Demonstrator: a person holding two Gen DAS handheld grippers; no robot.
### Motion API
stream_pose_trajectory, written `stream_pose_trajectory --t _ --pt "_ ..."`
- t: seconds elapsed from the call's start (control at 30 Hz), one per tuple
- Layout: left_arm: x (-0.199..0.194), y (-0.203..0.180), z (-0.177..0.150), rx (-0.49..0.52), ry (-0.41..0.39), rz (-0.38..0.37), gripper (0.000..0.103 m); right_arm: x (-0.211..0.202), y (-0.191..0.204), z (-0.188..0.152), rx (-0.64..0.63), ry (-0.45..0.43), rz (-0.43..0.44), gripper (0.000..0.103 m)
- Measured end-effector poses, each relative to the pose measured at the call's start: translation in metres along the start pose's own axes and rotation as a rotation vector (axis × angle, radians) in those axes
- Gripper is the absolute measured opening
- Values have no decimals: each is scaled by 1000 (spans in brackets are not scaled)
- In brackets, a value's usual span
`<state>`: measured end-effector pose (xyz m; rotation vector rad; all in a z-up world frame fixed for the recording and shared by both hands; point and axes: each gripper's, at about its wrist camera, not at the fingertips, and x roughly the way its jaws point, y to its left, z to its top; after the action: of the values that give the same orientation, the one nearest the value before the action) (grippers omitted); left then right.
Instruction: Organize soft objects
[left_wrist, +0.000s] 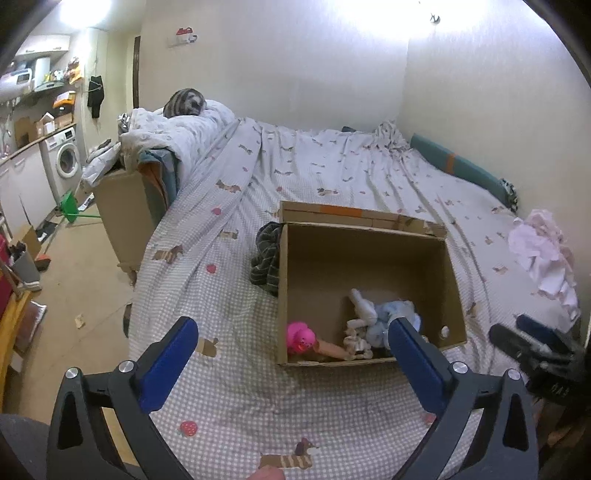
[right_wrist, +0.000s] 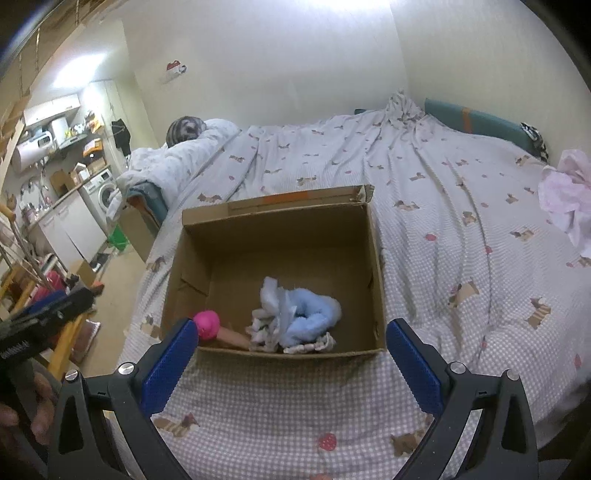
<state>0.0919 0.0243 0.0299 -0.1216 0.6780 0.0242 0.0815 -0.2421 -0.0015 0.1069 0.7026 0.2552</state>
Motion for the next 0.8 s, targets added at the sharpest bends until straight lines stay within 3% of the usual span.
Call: stream_pose_trajectory --t 0.23,0.8 --pt "6 0 -2 -10 1 51 103 5 -1 -2 -8 9 -25 103" --pt "14 -12 -8 36 27 14 103 16 -3 -2 0 26 -39 103"
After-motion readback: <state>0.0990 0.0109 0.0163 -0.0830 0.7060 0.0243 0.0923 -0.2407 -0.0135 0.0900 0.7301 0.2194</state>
